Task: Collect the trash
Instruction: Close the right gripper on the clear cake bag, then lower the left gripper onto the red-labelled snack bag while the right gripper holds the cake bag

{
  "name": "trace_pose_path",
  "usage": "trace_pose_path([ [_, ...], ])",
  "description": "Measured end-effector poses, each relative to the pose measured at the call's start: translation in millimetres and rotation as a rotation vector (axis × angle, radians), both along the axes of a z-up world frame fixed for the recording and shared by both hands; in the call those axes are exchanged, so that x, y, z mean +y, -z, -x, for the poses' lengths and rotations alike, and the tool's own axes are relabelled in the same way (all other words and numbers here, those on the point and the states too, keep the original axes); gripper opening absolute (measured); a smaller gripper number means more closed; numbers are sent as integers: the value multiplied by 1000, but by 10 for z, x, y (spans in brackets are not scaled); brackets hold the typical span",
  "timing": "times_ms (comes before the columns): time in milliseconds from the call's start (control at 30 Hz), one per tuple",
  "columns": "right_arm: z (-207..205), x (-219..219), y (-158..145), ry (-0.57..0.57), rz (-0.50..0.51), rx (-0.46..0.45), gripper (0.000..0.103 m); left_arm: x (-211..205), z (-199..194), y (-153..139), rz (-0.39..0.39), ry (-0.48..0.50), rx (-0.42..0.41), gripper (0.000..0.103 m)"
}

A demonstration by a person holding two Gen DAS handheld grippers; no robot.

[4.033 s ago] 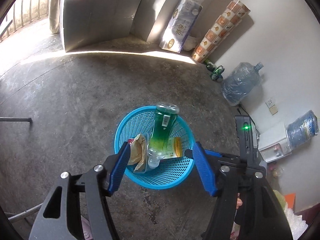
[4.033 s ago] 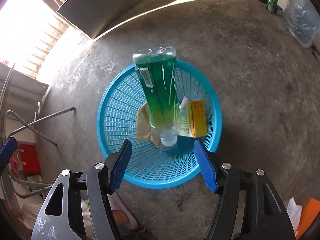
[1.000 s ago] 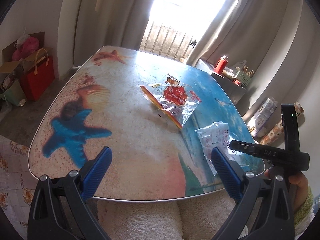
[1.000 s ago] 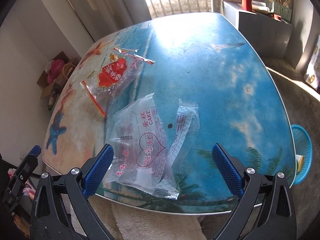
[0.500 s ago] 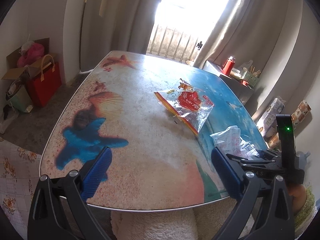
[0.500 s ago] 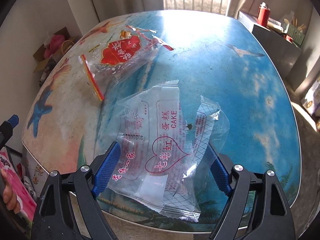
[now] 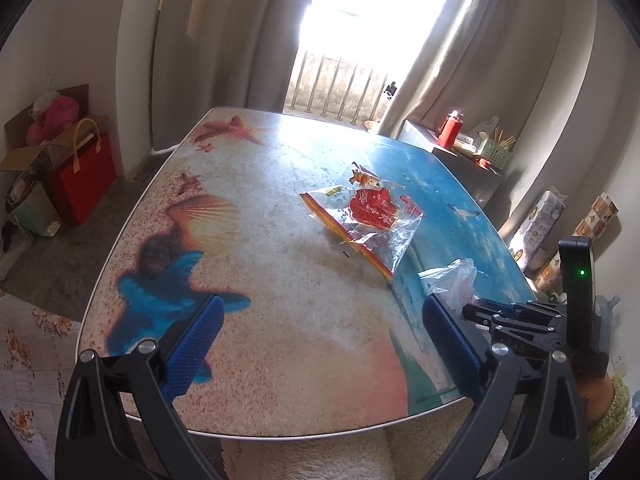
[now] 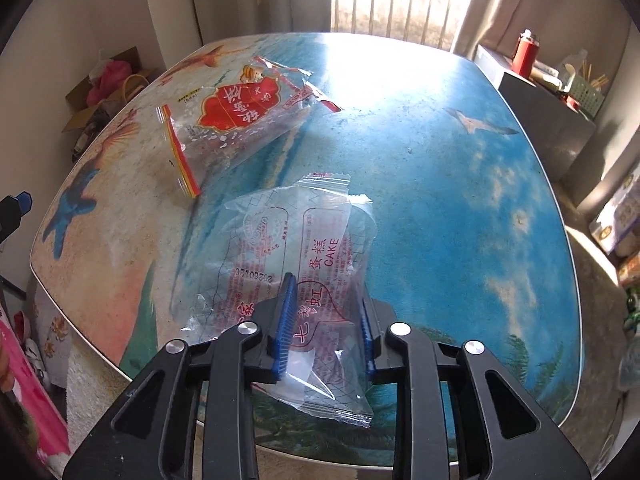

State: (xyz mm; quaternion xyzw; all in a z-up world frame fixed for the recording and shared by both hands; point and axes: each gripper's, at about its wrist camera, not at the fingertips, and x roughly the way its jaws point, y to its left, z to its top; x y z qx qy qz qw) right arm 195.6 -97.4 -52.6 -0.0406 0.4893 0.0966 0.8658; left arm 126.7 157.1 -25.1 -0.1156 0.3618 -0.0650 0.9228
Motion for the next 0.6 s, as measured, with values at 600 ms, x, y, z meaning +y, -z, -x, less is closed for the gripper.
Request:
trace_pose_path([
  [600,-10,-569,-138,82,-18,-72,1,-208,-190,-3,89,109,9,97],
])
